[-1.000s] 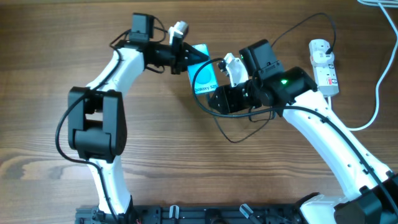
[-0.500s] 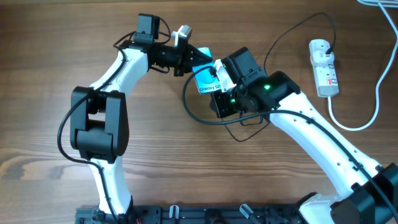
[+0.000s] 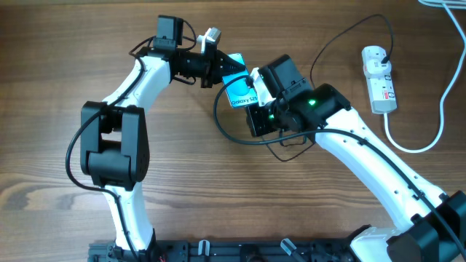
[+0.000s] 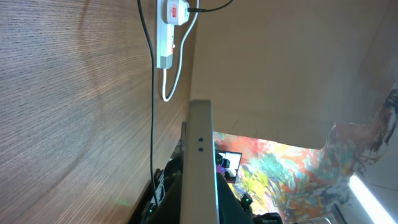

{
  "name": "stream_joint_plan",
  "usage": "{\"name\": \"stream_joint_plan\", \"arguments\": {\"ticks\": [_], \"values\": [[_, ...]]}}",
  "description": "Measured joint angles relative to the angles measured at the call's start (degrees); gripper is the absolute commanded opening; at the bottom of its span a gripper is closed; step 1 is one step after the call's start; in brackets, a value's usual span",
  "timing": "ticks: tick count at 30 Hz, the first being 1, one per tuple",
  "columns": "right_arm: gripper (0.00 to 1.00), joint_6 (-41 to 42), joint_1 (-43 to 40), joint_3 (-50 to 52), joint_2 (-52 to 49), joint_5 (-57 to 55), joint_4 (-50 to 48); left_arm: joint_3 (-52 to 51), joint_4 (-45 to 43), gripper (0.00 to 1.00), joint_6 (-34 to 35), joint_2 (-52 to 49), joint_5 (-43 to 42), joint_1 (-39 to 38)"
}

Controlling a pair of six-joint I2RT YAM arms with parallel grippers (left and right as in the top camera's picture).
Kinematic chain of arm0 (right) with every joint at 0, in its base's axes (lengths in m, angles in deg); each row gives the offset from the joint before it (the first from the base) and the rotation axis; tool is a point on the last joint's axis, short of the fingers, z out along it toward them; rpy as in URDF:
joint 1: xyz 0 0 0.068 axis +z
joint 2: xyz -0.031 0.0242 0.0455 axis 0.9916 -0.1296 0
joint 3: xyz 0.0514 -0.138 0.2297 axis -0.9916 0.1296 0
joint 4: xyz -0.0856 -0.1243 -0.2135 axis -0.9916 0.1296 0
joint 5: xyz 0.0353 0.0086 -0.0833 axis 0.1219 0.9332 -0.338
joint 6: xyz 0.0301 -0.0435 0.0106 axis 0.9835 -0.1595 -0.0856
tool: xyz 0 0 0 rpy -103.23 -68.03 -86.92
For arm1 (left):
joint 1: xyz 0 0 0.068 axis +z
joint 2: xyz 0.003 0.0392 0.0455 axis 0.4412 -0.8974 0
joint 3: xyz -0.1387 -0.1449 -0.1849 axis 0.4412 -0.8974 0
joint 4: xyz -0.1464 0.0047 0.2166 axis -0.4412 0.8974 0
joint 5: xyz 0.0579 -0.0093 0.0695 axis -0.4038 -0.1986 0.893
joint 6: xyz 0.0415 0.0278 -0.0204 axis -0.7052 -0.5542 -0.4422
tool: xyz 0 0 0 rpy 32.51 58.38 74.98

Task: Plug charger to phone and switch on socket
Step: 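Push the plug up into the phone port, bringing both grippers together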

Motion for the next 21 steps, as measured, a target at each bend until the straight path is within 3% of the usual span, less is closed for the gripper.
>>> {"name": "stream_joint_plan", "arguments": {"ticks": [14, 16, 17, 21], "values": [[0.04, 1.8, 0.0, 0.3, 0.0, 0.0, -1.2, 0.1, -0.2, 0.04, 0.0, 0.0, 0.4, -0.2], [0.28, 1.8, 0.0, 0.3, 0.0, 0.0, -1.3, 0.1, -0.2, 0.04, 0.0, 0.0, 0.4, -0.2], [0.34, 1.7, 0.0, 0.3, 0.0, 0.0, -1.6, 0.1, -0.2, 0.04, 0.0, 0.0, 0.4, -0.2], [0.84, 2.4, 0.2, 0.1, -0.1, 0.5, -4.6, 0.1, 0.0, 0.04, -0.2, 0.0, 0.2, -1.6]]}}
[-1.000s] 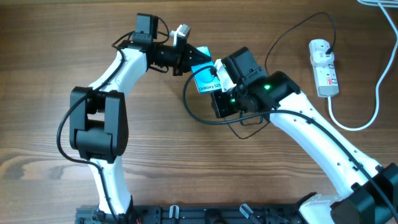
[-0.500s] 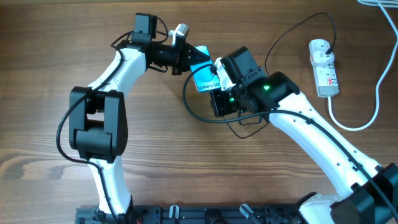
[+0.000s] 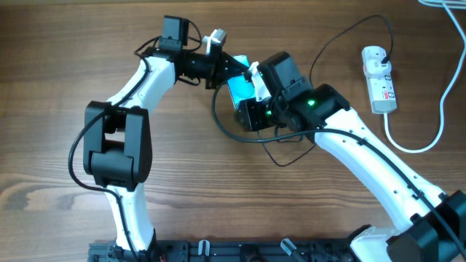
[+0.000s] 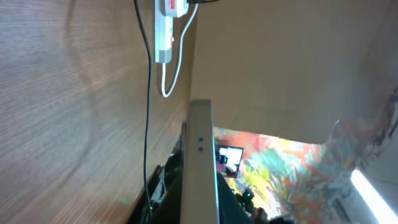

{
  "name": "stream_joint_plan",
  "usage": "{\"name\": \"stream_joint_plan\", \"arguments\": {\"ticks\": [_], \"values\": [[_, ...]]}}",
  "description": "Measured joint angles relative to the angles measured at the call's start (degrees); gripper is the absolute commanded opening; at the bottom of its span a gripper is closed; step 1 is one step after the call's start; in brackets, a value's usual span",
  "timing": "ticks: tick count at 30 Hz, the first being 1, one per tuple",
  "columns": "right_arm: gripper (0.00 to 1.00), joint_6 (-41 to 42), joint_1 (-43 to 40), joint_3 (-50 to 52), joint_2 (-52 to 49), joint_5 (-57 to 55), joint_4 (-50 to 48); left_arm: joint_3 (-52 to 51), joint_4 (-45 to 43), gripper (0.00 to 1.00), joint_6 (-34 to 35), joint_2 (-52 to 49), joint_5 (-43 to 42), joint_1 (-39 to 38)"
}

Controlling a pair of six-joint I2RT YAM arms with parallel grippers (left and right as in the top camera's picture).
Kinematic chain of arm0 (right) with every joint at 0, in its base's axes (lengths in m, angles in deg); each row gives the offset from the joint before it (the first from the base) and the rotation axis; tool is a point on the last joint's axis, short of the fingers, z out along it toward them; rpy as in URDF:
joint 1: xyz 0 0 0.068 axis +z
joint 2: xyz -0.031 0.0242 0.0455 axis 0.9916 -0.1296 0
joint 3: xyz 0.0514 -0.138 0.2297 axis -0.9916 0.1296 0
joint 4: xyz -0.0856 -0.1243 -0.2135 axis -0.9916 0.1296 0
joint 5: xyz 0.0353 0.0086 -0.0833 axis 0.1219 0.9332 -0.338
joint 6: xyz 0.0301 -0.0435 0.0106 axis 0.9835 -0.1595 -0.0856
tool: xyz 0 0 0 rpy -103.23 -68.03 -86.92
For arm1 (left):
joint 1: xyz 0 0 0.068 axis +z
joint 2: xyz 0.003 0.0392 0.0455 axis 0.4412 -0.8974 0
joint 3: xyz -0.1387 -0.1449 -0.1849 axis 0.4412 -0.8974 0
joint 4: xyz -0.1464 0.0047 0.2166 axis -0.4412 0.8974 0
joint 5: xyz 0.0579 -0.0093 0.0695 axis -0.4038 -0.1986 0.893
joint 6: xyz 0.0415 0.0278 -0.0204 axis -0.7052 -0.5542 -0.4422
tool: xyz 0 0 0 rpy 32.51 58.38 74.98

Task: Plug charger to phone and switch on socket
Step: 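Push the plug up into the phone port, bringing both grippers together, then open the right gripper and pull it away toward the power strip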

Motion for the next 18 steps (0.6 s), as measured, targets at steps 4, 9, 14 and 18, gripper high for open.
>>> {"name": "stream_joint_plan", "arguments": {"ticks": [4, 9, 14, 18], "values": [[0.97, 0.5, 0.2, 0.0, 0.0, 0.9, -0.2, 0.0, 0.0, 0.04, -0.1, 0.0, 0.5, -0.1], [0.99, 0.6, -0.4, 0.0, 0.0, 0.8, -0.2, 0.0, -1.1, 0.04, -1.3, 0.0, 0.5, 0.0], [0.99, 0.3, -8.9, 0.0, 6.4, -0.5, -0.2, 0.0, -3.0, 0.04, -10.4, 0.0, -4.7, 0.5], [1.0, -0.9, -17.7, -0.6, 14.5, -1.1, 2.9, 0.0, -6.3, 0.04, -19.2, 0.0, -9.9, 2.6]]}}
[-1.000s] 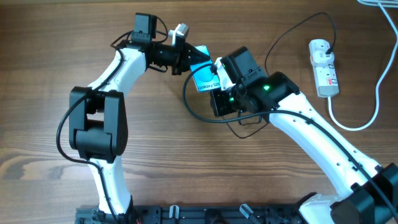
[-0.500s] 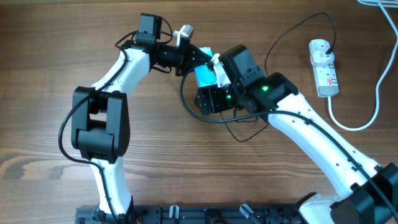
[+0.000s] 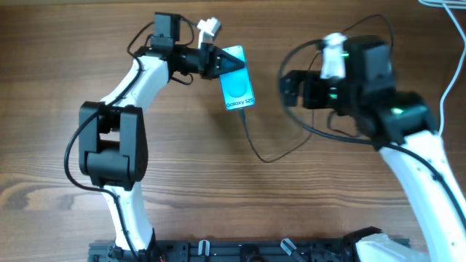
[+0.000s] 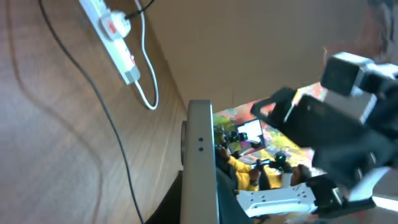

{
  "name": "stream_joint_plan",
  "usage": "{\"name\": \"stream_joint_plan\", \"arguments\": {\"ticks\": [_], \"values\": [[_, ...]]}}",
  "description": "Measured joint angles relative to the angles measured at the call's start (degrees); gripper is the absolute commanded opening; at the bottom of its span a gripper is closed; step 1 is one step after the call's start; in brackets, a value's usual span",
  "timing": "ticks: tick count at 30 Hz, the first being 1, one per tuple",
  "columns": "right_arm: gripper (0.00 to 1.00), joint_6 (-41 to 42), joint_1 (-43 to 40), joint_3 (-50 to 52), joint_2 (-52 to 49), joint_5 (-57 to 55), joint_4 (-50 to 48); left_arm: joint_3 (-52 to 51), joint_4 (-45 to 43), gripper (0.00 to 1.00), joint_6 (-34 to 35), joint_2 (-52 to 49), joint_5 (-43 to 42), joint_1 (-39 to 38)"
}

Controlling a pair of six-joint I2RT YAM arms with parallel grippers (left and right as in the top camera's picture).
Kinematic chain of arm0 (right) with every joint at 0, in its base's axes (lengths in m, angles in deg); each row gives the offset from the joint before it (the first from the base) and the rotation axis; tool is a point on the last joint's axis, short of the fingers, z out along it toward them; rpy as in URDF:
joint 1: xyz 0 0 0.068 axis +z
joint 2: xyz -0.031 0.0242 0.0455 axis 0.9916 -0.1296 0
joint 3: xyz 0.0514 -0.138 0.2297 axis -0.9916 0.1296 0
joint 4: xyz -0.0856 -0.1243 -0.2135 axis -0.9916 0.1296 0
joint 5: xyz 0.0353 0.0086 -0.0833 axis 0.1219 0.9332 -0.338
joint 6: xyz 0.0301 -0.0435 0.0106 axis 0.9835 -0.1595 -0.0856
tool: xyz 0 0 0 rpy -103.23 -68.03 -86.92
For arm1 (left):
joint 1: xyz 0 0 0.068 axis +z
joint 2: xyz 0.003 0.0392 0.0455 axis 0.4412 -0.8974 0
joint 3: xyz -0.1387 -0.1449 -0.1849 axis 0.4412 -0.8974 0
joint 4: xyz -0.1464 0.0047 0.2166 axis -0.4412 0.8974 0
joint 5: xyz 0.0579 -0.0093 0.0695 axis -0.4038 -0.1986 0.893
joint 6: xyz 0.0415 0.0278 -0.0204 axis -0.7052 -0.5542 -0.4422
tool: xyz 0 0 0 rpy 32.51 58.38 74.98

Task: Plug charger to phone and switch on socket
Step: 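Open the right gripper and pull it away toward the power strip, then lower the phone flat onto the table with the left gripper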

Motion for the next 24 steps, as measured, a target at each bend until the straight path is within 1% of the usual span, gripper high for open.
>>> {"name": "stream_joint_plan", "arguments": {"ticks": [4, 7, 13, 16, 17, 19, 22, 24], "values": [[1.0, -2.7, -4.6, -0.2, 1.2, -0.6, 4.4, 0.0, -0.4, 0.04, -6.8, 0.0, -1.0, 0.7], [1.0, -3.3, -5.2, -0.2, 1.2, -2.9, 5.7, 0.0, -0.4, 0.04, -10.7, 0.0, -1.2, 0.4], [1.0, -3.3, -5.2, -0.2, 1.2, -4.9, 6.3, 0.0, 0.7, 0.04, -13.6, 0.0, -1.0, 0.4], [1.0, -3.3, -5.2, -0.2, 1.2, -5.0, 7.2, 0.0, 8.0, 0.04, -14.1, 0.0, 5.2, -0.1], [1.0, -3.3, -5.2, -0.2, 1.2, -5.0, 7.2, 0.0, 11.6, 0.04, -14.3, 0.0, 9.9, -0.7], [1.0, -3.3, -5.2, 0.0, 1.2, -5.1, 7.2, -0.1, 15.7, 0.04, -13.7, 0.0, 18.0, -1.9], [1.0, -3.3, -5.2, 0.2, 0.5, -5.2, 7.2, -0.1, 17.4, 0.04, -10.7, 0.0, 30.0, -4.0], [1.0, -3.3, -5.2, 0.3, -0.2, -5.2, 7.2, -0.1, 17.5, 0.04, -9.3, 0.0, 34.7, -4.7]]}}
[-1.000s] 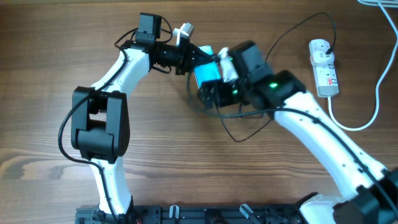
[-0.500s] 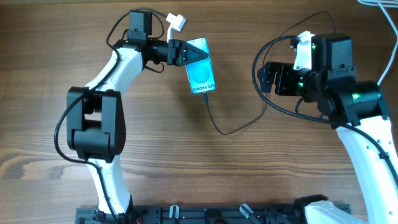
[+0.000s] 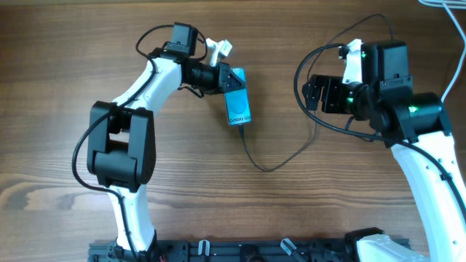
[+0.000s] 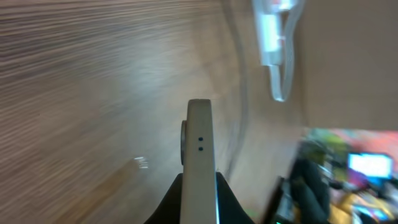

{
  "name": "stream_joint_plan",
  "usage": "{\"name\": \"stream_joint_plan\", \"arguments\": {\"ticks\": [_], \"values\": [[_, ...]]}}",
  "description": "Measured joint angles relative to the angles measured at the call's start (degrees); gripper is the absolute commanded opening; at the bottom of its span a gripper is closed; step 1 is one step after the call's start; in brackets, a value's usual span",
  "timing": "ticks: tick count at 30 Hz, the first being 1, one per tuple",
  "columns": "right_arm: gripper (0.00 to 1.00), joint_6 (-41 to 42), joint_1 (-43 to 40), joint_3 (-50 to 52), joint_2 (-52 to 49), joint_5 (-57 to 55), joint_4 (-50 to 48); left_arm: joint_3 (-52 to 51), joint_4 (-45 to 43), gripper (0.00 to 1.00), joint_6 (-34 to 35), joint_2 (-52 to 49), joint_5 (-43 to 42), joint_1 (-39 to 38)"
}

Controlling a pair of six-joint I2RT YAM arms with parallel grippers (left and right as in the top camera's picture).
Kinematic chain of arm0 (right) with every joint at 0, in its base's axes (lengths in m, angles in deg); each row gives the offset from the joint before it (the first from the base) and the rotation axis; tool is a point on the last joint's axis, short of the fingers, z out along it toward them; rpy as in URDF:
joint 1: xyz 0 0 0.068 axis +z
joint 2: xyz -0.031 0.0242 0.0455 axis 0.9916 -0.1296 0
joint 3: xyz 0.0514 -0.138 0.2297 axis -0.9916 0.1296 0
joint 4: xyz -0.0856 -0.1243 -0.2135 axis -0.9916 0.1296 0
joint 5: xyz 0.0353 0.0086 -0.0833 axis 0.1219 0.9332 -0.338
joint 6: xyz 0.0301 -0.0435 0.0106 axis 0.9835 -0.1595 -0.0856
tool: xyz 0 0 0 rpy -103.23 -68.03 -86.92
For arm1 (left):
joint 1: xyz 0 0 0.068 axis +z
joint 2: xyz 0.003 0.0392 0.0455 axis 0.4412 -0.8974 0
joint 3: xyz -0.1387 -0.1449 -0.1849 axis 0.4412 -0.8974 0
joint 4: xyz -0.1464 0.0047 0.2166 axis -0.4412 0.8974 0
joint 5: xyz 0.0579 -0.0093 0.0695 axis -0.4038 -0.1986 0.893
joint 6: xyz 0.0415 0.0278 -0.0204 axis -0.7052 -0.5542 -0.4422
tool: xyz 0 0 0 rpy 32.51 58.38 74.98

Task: Plug charger to phone and switch on socket
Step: 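Lower the phone flat onto the table with the left gripper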

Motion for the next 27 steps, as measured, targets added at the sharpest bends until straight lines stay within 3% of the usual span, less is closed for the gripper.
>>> {"name": "stream_joint_plan", "arguments": {"ticks": [9, 24, 27], "values": [[1.0, 0.0, 0.0, 0.0, -3.5, 0.0, 0.0, -2.5, -1.6, 0.04, 5.6, 0.0, 19.1, -3.2], [1.0, 0.0, 0.0, 0.0, -4.1, 0.3, 0.0, -6.0, -5.2, 0.04, 10.8, 1.0, 21.4, -3.5], [1.0, 0.0, 0.0, 0.0, -4.1, 0.3, 0.0, -6.0, -5.2, 0.08, 11.4, 1.2, 22.9, -3.8]]}}
